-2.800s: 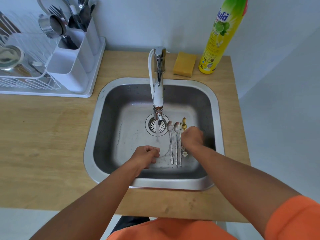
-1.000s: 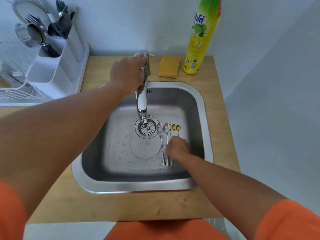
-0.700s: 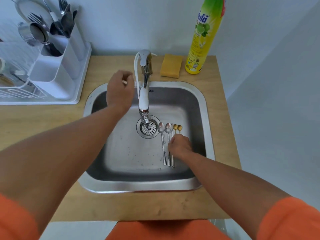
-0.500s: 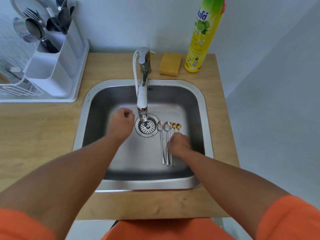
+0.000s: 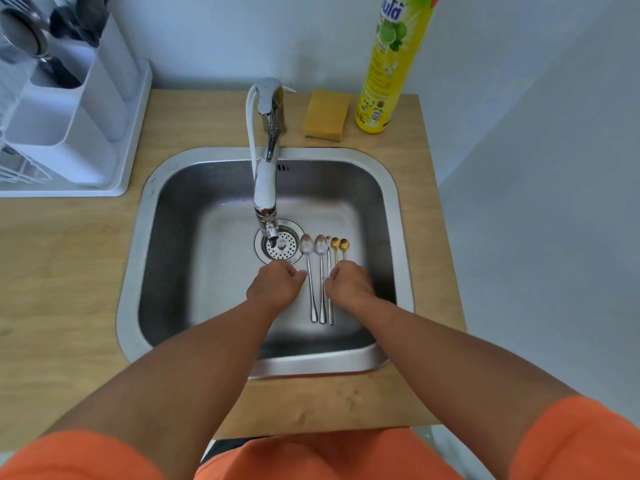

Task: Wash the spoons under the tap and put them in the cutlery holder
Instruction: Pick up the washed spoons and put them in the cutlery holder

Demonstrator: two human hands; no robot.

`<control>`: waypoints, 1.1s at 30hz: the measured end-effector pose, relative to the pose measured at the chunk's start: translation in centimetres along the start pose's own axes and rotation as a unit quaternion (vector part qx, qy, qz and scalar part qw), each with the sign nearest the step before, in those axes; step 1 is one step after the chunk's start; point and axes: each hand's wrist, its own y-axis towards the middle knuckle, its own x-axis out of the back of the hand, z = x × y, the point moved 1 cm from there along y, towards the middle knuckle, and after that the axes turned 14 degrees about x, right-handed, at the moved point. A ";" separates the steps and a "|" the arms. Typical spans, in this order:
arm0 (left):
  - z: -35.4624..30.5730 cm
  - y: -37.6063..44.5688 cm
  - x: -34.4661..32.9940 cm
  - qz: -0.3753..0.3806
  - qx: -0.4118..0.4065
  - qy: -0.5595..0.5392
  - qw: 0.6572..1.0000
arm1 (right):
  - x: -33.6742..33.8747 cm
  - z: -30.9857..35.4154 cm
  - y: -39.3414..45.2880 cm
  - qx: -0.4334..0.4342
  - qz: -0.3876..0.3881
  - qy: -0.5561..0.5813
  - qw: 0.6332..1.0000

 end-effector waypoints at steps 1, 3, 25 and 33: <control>-0.3 0.0 -0.2 0.001 -0.001 0.005 1.000 | 0.1 -0.1 0.0 0.000 -0.001 0.004 1.000; -0.9 -0.1 -0.7 -0.001 -0.003 0.016 1.000 | 0.2 -0.2 -0.2 -0.003 -0.003 0.014 1.000; 1.5 -0.9 -1.0 0.048 0.081 0.100 0.990 | -1.8 0.2 2.4 -0.012 0.016 -0.025 0.999; 4.7 -0.8 3.7 0.093 0.137 -0.148 0.975 | -2.6 0.6 3.1 0.028 0.017 -0.112 0.993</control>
